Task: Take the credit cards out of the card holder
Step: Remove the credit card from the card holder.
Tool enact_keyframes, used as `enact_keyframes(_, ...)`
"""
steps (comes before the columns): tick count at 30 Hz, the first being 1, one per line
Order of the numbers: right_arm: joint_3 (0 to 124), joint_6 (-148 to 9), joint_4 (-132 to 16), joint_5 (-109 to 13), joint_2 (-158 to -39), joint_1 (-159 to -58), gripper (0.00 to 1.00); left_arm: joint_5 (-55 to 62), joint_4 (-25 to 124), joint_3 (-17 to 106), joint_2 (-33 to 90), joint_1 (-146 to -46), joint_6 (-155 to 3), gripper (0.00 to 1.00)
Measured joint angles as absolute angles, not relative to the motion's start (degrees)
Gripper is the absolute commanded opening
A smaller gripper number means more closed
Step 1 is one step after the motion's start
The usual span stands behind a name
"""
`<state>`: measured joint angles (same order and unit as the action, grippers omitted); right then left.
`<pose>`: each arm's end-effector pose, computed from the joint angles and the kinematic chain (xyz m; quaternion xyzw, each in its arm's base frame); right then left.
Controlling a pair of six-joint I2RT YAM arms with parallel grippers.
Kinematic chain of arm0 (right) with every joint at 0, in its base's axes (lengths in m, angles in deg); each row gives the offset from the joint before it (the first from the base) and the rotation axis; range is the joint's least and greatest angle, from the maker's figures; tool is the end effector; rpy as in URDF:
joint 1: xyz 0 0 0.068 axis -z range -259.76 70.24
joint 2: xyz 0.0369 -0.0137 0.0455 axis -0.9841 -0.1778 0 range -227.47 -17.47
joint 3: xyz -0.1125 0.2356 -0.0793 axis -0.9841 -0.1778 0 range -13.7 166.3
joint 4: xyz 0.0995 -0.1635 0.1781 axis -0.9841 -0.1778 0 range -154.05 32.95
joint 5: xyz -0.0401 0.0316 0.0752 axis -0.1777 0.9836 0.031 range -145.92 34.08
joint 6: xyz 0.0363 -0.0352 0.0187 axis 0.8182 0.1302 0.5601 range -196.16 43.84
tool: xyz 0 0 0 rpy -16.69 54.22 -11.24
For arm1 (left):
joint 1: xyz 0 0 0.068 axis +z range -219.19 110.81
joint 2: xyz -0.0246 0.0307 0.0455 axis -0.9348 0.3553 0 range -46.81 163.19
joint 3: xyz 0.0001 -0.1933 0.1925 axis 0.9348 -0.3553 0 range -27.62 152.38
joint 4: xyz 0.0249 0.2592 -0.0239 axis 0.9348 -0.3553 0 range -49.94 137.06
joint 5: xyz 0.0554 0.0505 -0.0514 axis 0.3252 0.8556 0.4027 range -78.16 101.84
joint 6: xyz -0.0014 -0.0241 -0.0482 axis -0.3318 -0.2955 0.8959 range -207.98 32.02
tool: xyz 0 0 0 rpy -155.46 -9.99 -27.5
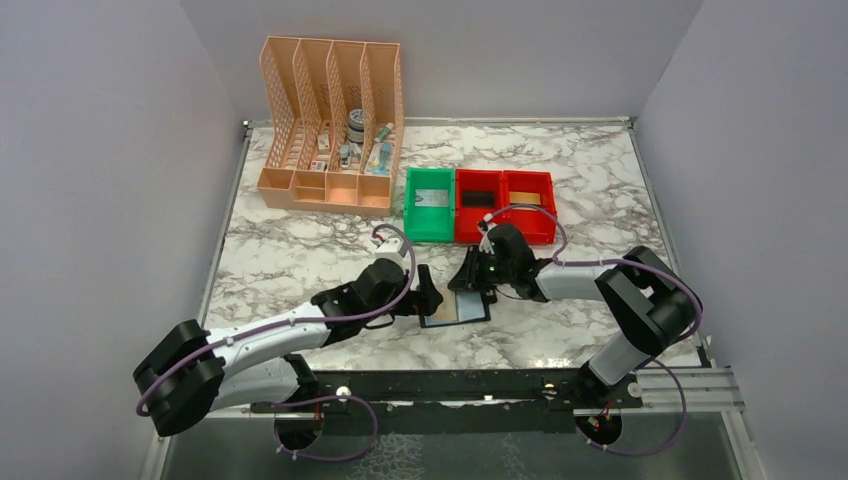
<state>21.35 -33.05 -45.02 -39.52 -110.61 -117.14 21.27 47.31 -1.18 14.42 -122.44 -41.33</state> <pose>0.2243 0.1840 0.1230 -0.0074 0.9194 0.3402 0.1972 0.1354 -0.1713 0.1925 0.0125 0.8829 -0.3082 0.3541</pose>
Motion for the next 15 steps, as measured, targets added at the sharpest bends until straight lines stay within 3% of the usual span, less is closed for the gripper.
enact_keyframes(8,18.2,-31.6,-39.0,-36.9,-110.9,-115.5,0.12,11.1,55.8,0.3,23.4,-121.5,-40.7,0.93)
enact_keyframes(11,17.0,-31.4,-37.0,-36.8,-110.7,-115.5,0.02,9.0,58.0,0.3,25.2,-120.8,-39.5,0.92)
enact_keyframes(15,14.8,-31.4,-34.7,-35.9,-109.6,-115.3,0.01,8.2,61.9,-0.3,25.1,-120.2,-37.3,0.88)
